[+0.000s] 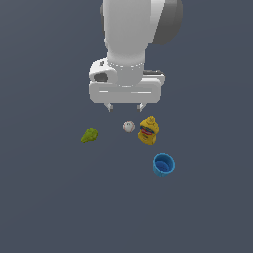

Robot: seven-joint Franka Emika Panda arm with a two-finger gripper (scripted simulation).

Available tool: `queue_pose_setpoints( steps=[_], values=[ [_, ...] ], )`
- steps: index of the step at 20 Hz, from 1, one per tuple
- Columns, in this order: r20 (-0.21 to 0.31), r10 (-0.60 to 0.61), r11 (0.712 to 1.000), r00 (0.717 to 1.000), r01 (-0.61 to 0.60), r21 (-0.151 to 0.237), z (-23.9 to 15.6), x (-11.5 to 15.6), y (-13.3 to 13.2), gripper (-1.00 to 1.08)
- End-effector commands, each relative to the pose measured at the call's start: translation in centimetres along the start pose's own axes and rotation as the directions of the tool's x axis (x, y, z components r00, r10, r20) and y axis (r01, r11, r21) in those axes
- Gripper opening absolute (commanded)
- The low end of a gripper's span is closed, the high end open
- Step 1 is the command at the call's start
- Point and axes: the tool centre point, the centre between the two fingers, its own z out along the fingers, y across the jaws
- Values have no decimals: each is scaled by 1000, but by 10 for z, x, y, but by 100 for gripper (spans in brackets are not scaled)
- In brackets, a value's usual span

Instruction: Pick up a designated object from a clutter of objects.

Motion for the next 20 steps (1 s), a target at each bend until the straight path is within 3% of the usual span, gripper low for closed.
queue_pose_setpoints(
  steps=[1, 14, 20],
  values=[
    [0, 0, 1000, 1000, 0, 0, 0, 0, 0, 100],
    [-11, -18, 1000, 1000, 18, 6, -12, 1, 10, 100],
    [-10, 31, 999, 999, -31, 12, -3, 2, 16, 100]
  ],
)
